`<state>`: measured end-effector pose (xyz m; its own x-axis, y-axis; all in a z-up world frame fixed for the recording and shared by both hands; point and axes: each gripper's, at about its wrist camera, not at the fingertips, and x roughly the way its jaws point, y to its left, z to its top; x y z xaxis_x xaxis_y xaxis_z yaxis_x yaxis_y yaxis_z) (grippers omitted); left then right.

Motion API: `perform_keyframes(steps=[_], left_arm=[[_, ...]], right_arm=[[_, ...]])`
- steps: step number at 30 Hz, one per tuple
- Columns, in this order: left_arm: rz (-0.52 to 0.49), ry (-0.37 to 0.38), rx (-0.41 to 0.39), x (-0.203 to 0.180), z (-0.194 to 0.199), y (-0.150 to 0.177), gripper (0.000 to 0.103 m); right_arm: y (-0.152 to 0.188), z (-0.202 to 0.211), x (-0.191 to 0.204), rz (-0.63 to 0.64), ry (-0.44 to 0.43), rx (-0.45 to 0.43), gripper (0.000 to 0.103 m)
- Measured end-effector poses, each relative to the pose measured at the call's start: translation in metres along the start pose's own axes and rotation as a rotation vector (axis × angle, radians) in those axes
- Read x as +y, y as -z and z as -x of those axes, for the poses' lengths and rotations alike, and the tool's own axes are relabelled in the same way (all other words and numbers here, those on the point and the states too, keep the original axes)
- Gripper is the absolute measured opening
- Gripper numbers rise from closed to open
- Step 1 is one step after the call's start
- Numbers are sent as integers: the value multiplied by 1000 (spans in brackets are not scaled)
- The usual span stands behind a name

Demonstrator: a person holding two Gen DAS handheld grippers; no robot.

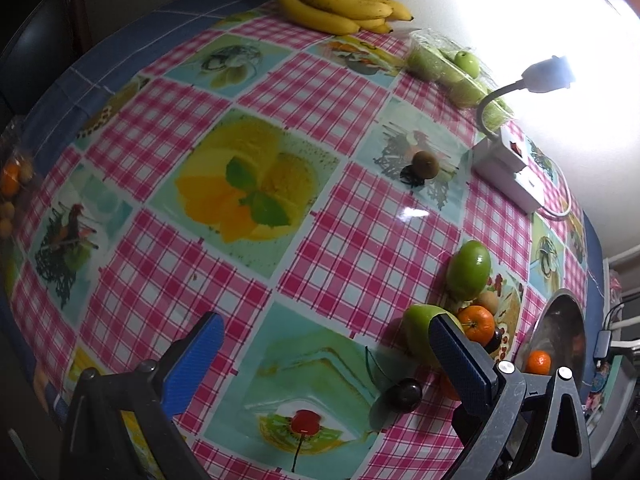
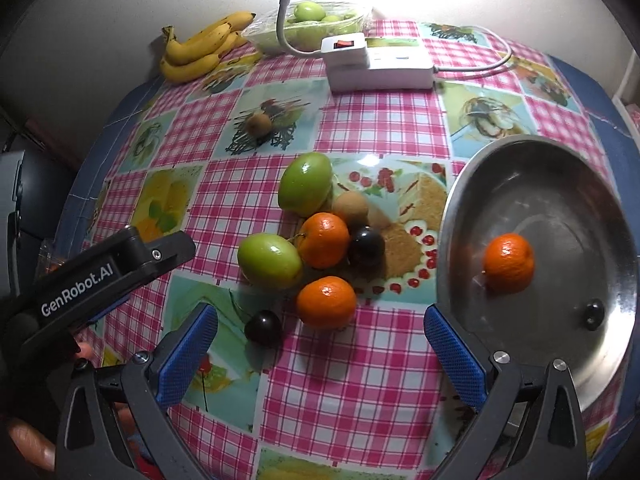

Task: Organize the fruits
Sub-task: 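Grasp another tangerine with the right tool while the left tool approaches a dark cherry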

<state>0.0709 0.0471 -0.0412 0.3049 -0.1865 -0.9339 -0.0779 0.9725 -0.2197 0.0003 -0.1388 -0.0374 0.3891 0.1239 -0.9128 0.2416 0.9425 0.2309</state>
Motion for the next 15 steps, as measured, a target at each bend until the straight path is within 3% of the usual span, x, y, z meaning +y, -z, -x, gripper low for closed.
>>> perform_keyframes(steps=[10, 15], left_arm=[[28, -23, 41, 3, -11, 3, 103], [18, -52, 73, 1, -19, 4, 103]], right_arm=[[-1, -17, -2, 6, 1, 23, 102], [-3, -21, 3, 45, 4, 15, 97]])
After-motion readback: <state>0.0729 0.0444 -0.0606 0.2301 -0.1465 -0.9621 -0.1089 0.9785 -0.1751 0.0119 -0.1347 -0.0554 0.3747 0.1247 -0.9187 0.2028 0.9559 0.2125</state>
